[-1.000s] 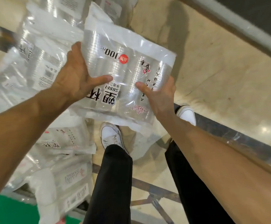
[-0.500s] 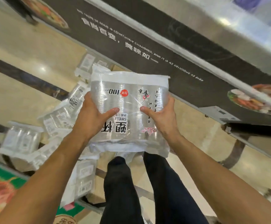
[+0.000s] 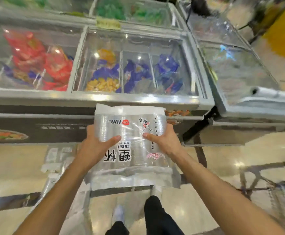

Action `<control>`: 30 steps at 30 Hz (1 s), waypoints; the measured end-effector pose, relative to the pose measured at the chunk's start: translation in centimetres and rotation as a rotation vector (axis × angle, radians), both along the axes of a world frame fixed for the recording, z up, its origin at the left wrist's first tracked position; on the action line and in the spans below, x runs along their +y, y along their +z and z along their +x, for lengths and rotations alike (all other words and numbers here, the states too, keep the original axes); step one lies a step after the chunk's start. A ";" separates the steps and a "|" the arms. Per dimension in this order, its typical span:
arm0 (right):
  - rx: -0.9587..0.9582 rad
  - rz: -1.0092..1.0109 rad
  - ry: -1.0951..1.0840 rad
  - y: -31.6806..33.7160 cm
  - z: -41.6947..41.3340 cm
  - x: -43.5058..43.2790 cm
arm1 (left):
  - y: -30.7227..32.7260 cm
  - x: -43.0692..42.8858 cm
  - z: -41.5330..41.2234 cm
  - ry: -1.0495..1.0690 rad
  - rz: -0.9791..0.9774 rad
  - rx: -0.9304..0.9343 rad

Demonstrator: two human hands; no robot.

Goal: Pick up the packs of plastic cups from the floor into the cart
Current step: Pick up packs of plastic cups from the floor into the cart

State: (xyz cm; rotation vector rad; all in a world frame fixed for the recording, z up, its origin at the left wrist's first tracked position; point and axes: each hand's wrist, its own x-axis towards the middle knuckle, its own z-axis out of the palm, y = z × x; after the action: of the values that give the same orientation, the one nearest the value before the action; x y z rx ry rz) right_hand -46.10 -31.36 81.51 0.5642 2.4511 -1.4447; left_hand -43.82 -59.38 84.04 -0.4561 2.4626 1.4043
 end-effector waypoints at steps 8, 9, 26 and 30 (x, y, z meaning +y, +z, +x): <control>0.076 0.036 -0.346 8.8 7.5 19.5 | 8.3 18.5 -4.8 -0.457 0.053 0.105; 0.100 0.023 -0.397 9.9 8.7 22.3 | 9.2 21.5 -5.1 -0.520 0.062 0.127; 0.196 0.027 -0.892 17.9 38.6 61.8 | 12.4 75.1 9.9 -1.162 0.153 0.153; 0.162 0.011 -1.031 17.7 42.4 68.6 | 11.8 85.4 11.6 -1.315 0.160 0.116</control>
State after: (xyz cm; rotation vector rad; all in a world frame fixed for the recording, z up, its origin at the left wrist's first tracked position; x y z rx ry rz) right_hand -3.68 37.23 99.25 1.9715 2.3389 -1.8104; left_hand -32.24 26.04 95.80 1.1061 1.8904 0.9521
